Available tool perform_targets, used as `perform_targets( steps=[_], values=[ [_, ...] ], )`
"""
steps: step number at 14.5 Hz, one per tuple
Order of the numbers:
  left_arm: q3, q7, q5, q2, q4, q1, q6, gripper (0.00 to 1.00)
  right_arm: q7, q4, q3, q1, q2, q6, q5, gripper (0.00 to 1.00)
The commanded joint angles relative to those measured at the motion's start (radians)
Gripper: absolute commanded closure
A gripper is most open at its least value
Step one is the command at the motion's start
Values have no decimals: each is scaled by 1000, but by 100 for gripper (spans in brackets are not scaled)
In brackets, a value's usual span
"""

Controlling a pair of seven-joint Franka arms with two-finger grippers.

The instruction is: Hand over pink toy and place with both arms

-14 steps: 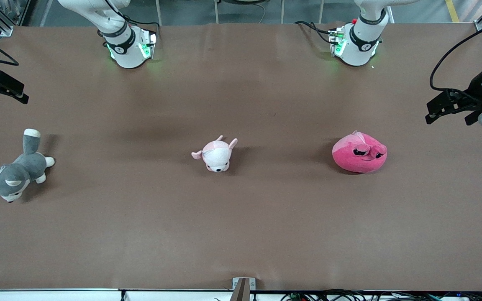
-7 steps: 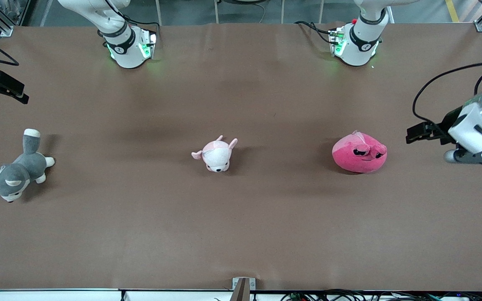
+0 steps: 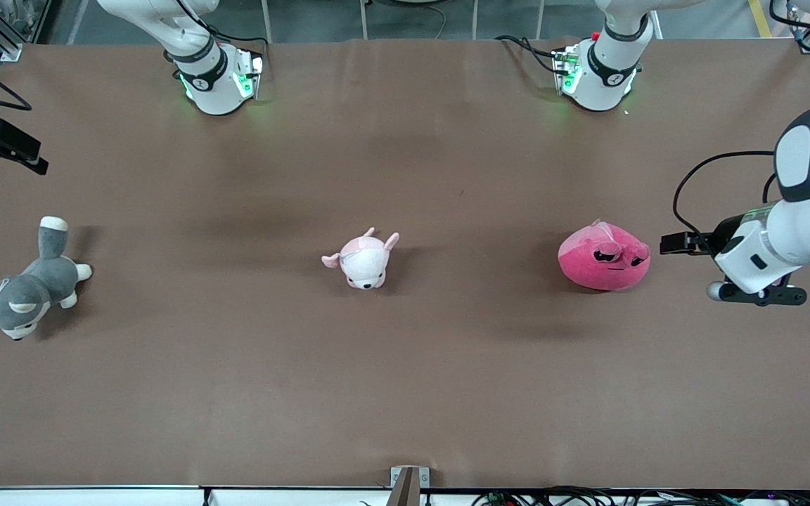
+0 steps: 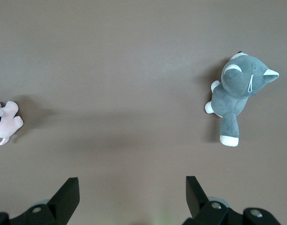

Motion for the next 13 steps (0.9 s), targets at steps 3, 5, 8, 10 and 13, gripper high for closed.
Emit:
perform_targets(
  steps=[3,5,8,10,13],
  values=[
    [-5,-67,-10,47,-9,-5,4,12,-10,-23,3,1,-24,4,-21,0],
    [-5,-67,-11,68,-15,-4,4,12,-19,-23,3,1,-24,4,-20,0],
    [-5,-76,-14,99,-15,-2,4,14,-62,-24,1,-7,-24,3,-20,0],
    [-6,-81,-14,116,-15,-4,7,14,-61,-24,0,-7,-24,-5,-7,0],
    [-6,-82,-30,147,-15,-5,12,16,-61,-24,0,-5,-24,-5,-1,0]
  ],
)
